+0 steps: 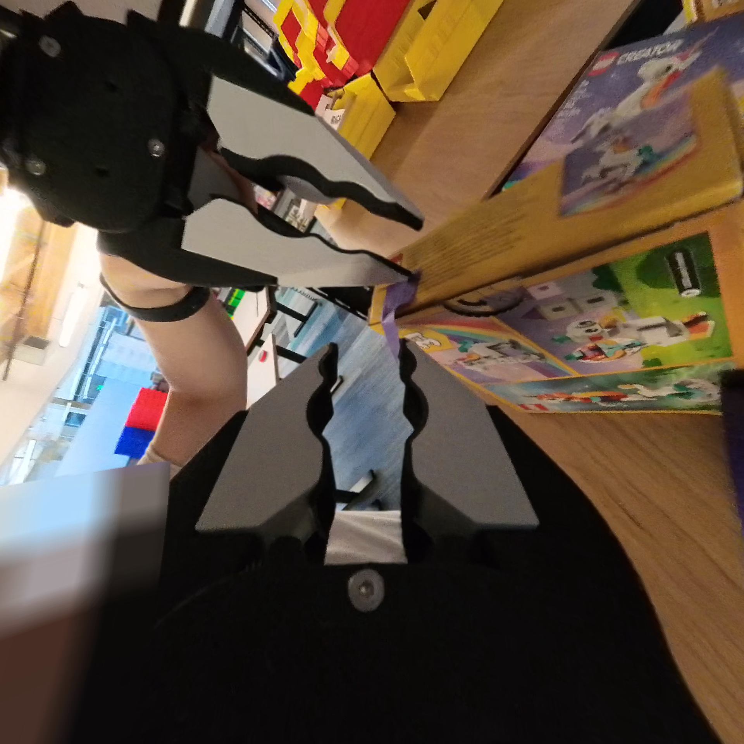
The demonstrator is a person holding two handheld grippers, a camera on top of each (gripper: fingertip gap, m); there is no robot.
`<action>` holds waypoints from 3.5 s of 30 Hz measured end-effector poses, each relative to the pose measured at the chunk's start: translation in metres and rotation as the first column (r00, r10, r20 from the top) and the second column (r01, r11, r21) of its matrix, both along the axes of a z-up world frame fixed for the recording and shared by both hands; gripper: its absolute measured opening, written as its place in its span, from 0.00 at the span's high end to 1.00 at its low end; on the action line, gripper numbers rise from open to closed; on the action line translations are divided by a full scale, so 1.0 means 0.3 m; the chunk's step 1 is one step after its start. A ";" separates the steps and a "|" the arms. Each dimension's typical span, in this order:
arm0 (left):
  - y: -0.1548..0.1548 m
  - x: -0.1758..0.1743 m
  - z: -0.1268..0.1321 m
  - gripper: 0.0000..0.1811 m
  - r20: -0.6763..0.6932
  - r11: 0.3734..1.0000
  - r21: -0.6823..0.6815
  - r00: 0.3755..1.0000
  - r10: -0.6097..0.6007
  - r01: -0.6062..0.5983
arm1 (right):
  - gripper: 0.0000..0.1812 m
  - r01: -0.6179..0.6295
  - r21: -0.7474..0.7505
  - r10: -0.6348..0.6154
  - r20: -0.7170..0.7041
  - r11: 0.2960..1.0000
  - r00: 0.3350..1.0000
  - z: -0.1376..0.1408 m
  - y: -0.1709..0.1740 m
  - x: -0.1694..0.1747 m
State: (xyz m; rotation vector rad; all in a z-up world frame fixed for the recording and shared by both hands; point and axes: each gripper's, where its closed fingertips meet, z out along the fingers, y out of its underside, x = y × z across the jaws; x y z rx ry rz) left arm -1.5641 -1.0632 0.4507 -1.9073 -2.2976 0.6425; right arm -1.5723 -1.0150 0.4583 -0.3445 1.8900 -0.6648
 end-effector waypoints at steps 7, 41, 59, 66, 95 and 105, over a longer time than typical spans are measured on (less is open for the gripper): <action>-0.006 0.000 -0.001 0.89 -0.017 0.999 -0.036 1.000 0.009 -0.010 | 0.67 0.052 0.000 -0.052 0.044 0.999 0.998 0.064 0.007 0.022; -0.114 0.046 -0.183 0.83 0.048 0.944 -0.306 0.989 0.142 -0.121 | 0.74 0.047 -0.802 0.123 0.149 0.595 0.981 0.117 -0.035 -0.191; 0.116 -0.015 -0.185 0.46 -0.926 0.917 -0.020 0.353 0.132 -0.397 | 0.77 0.122 -0.724 0.212 0.353 0.679 0.911 0.138 -0.170 -0.160; 0.055 -0.117 -0.316 0.57 -0.881 0.852 -0.088 0.439 0.176 -0.517 | 0.76 0.107 -0.705 0.234 0.369 0.701 0.899 0.143 -0.174 -0.162; 0.134 -0.018 -0.042 0.53 -0.835 0.828 -0.460 0.472 -0.282 -0.319 | 1.00 -0.488 -0.603 0.330 -0.360 0.631 0.872 -0.021 -0.138 -0.099; 0.201 -0.169 0.009 0.64 -0.672 0.780 -0.618 0.583 -0.456 -0.102 | 1.00 -0.500 -0.619 0.349 -0.358 0.606 0.866 -0.021 -0.131 -0.103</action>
